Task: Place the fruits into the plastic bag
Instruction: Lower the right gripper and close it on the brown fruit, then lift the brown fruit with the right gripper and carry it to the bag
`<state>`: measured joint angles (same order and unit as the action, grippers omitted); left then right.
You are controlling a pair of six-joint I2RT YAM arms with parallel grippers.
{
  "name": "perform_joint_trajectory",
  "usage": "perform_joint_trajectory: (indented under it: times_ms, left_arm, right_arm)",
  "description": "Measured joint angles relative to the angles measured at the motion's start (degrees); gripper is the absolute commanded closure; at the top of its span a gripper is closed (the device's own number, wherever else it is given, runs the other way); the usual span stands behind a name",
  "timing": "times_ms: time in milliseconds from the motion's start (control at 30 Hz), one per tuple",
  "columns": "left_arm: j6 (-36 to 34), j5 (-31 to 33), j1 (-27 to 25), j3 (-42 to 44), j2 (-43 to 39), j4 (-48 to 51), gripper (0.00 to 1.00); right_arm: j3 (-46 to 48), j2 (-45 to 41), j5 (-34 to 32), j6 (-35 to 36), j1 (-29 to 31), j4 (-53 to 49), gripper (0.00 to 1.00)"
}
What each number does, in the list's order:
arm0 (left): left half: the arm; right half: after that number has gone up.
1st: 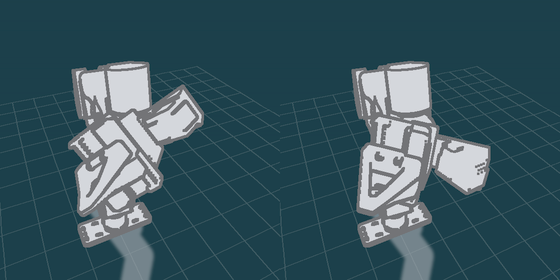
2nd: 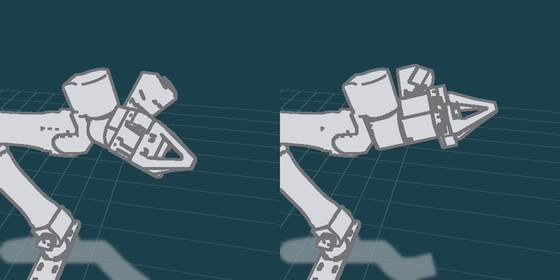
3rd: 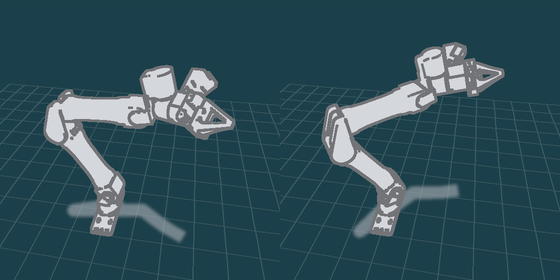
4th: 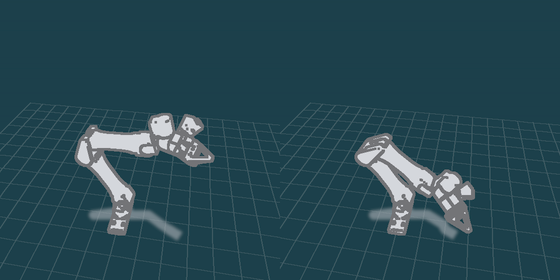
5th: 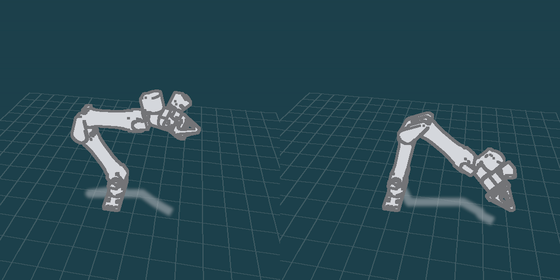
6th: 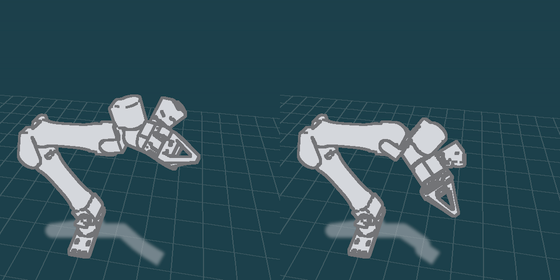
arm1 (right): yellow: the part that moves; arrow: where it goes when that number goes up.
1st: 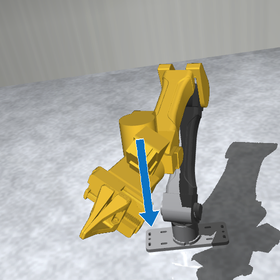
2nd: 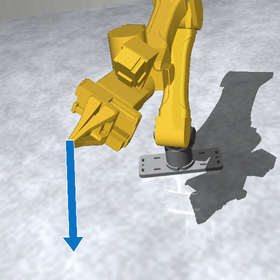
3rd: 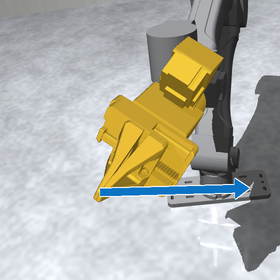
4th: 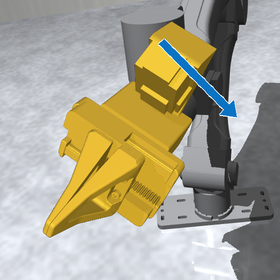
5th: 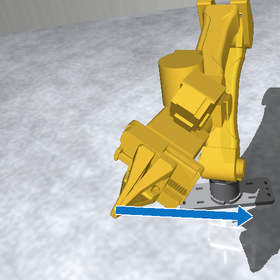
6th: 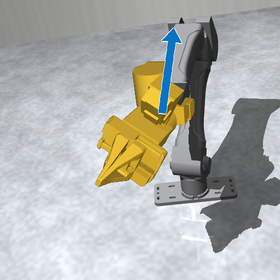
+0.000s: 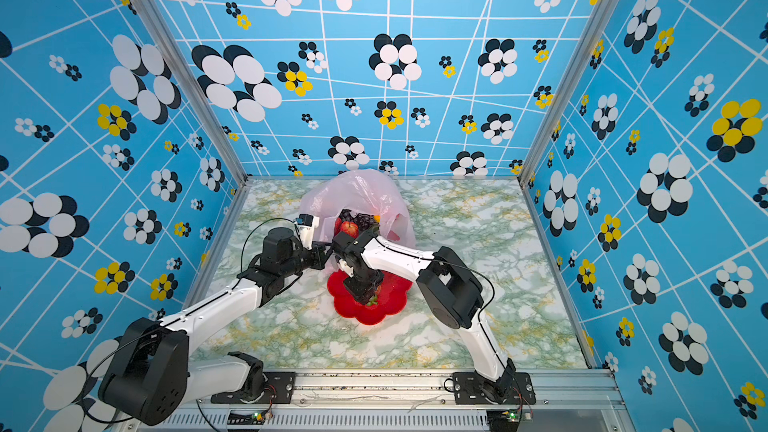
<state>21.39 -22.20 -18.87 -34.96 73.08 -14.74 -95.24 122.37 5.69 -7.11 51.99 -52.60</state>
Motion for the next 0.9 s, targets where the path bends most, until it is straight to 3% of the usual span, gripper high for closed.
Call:
perform_joint_trajectory:
  times_ms: [333,900]
  left_arm:
    - [0.0,0.2,0.0,0.0,0.0,-0.1,1.00]
    - [0.0,0.2,0.0,0.0,0.0,-0.1,1.00]
  right_arm:
    - [7.9,-5.3,4.5,-5.4,-5.7,7.6,0.51]
    - [14.9,-20.6,23.1,-20.7,-12.5,28.0,0.51]
